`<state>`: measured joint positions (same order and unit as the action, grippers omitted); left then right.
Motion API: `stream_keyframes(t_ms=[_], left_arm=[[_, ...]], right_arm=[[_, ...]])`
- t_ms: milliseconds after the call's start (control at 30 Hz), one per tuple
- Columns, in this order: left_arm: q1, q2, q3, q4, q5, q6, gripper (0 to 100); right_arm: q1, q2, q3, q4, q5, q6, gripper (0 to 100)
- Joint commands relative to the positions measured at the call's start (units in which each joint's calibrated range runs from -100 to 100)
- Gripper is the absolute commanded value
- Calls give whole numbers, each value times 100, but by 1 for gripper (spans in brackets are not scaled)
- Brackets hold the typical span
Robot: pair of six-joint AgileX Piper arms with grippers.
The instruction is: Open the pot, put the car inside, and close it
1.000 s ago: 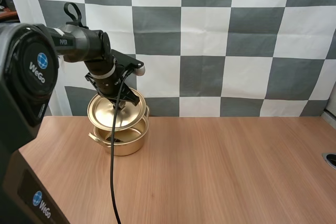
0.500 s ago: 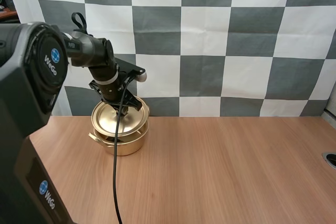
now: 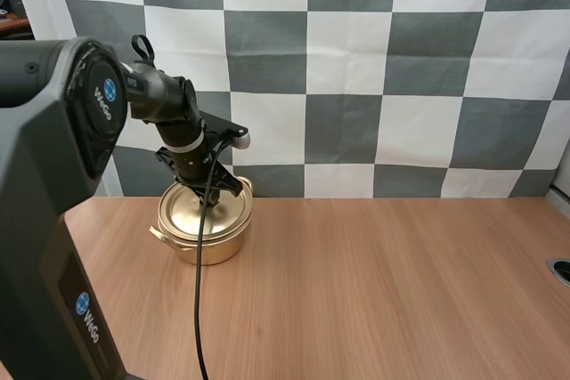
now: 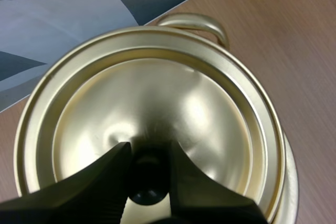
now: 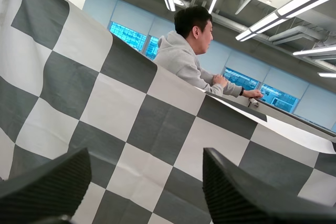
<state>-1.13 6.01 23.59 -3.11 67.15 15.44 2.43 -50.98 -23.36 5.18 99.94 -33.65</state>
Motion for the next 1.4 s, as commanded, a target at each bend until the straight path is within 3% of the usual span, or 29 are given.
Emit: stream_keyframes(t_ms=[0,733,800,900,1000,1033,1067,1367], left_arm=[[3,4,-7,1,-7,1,0],[3,4,-7,14,127,-141,2],[3,4,-7,61,34,-266,11],[3,4,-7,59,-22,-266,39],[3,4,-7,146,-22,-253,88],[3,4,-7,160,-22,-240,96],[3,4,-7,160,-22,-227,100],[3,-107,-7,531,-351,-192,100]], right_arm=[[1,2,3,3,6,8,100],[1,2,3,3,6,8,100],[1,2,3,3,6,8,100],[1,2,3,3,6,8,100],[1,3,3,27,6,8,100],[1,3,3,50,6,8,100],[1,3,3,50,6,8,100],[1,3,3,116,6,8,100]])
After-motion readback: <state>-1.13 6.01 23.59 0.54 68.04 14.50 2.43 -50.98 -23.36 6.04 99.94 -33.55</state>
